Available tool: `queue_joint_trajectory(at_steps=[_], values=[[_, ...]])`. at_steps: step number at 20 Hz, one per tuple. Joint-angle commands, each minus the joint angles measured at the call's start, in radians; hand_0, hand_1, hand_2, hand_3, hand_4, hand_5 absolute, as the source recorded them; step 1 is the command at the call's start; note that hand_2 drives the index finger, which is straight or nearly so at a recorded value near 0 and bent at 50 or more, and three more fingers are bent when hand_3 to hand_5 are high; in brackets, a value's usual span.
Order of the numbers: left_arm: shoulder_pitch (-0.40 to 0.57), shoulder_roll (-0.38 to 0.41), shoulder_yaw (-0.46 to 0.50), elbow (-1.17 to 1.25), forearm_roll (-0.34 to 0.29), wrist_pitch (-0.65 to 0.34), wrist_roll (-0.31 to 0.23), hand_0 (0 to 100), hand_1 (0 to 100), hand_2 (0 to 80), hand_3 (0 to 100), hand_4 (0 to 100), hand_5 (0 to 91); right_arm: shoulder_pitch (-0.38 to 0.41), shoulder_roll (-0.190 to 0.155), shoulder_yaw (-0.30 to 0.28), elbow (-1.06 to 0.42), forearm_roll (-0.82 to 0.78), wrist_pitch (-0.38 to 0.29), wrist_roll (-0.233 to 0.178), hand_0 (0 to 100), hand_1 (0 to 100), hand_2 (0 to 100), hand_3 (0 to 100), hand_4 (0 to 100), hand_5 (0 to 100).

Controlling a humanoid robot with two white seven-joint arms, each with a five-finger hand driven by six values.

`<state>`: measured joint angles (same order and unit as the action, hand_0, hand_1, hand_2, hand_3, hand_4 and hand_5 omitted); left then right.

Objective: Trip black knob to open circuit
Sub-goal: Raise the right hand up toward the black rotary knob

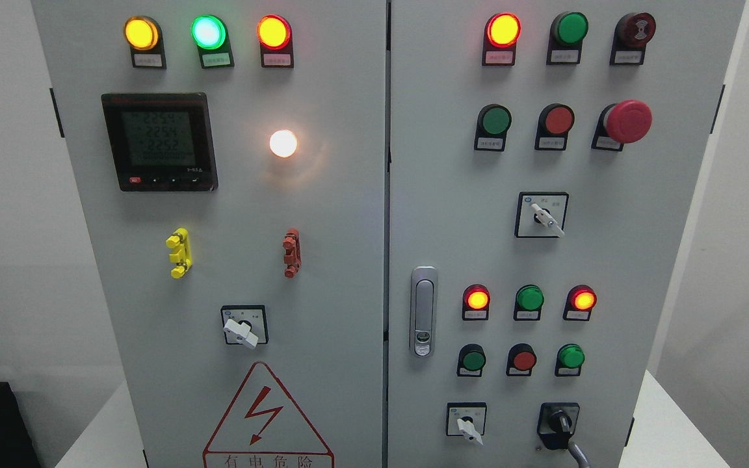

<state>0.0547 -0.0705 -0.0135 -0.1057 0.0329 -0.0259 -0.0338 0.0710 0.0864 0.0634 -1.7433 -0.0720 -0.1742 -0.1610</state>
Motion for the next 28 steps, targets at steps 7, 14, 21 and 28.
queue_joint_trajectory(at_steps=[7, 14, 21, 28], values=[[-0.004, -0.002, 0.001, 0.000, 0.002, -0.003, 0.000, 12, 39, 0.0, 0, 0, 0.0, -0.014, 0.001, 0.015, -0.015, -0.002, -0.008, 0.008, 0, 5, 2, 100, 99, 97], [-0.003, 0.000, 0.001, 0.000, 0.002, -0.003, 0.000, 12, 39, 0.0, 0, 0, 0.0, -0.016, 0.003, 0.025, -0.013, 0.000, -0.008, 0.009, 0, 5, 2, 100, 99, 97], [-0.004, -0.002, 0.001, 0.000, 0.002, -0.003, 0.000, 12, 39, 0.0, 0, 0, 0.0, -0.022, 0.004, 0.033, -0.012, 0.000, -0.008, 0.009, 0, 5, 2, 100, 99, 97], [-0.003, -0.002, 0.001, 0.000, 0.002, -0.003, 0.000, 12, 39, 0.0, 0, 0, 0.0, -0.033, 0.006, 0.044, -0.010, 0.000, -0.008, 0.009, 0, 5, 3, 100, 99, 97]])
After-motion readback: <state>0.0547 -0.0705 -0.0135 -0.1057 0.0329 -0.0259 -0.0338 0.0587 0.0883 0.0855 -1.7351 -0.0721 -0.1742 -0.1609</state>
